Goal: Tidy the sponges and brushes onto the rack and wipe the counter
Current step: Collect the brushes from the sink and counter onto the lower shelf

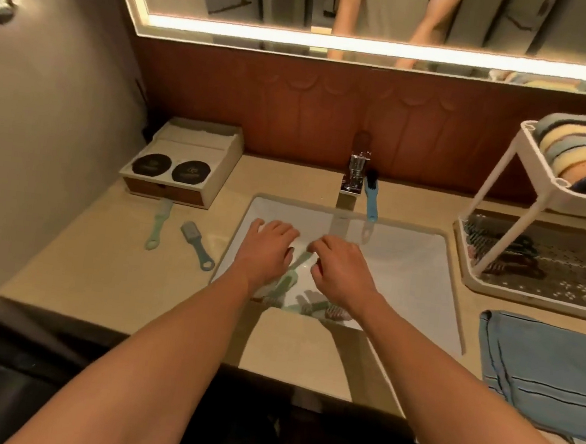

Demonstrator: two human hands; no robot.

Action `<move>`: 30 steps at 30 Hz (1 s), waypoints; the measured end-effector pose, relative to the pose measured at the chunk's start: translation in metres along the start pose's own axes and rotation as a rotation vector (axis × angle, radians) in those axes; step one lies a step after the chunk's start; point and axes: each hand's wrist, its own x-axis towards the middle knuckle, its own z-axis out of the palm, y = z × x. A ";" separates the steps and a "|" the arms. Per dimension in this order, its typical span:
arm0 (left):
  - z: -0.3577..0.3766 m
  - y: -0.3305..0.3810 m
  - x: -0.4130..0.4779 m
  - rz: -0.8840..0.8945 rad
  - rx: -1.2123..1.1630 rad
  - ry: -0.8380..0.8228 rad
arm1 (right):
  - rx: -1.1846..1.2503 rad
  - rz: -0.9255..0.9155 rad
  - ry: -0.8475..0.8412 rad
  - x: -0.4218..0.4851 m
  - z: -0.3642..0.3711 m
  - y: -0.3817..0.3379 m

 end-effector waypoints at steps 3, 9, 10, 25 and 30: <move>-0.003 -0.030 -0.013 -0.003 0.023 0.048 | 0.013 -0.053 -0.029 0.017 0.012 -0.026; -0.001 -0.086 -0.035 -0.122 0.043 0.033 | 0.032 -0.155 -0.061 0.049 0.036 -0.069; 0.000 -0.096 -0.038 -0.135 0.057 0.023 | 0.034 -0.174 -0.066 0.055 0.039 -0.075; 0.011 -0.213 -0.051 -0.417 0.055 -0.178 | 0.061 -0.293 -0.224 0.134 0.090 -0.153; 0.016 -0.240 -0.043 -0.409 0.044 -0.228 | 0.130 -0.275 -0.248 0.154 0.107 -0.173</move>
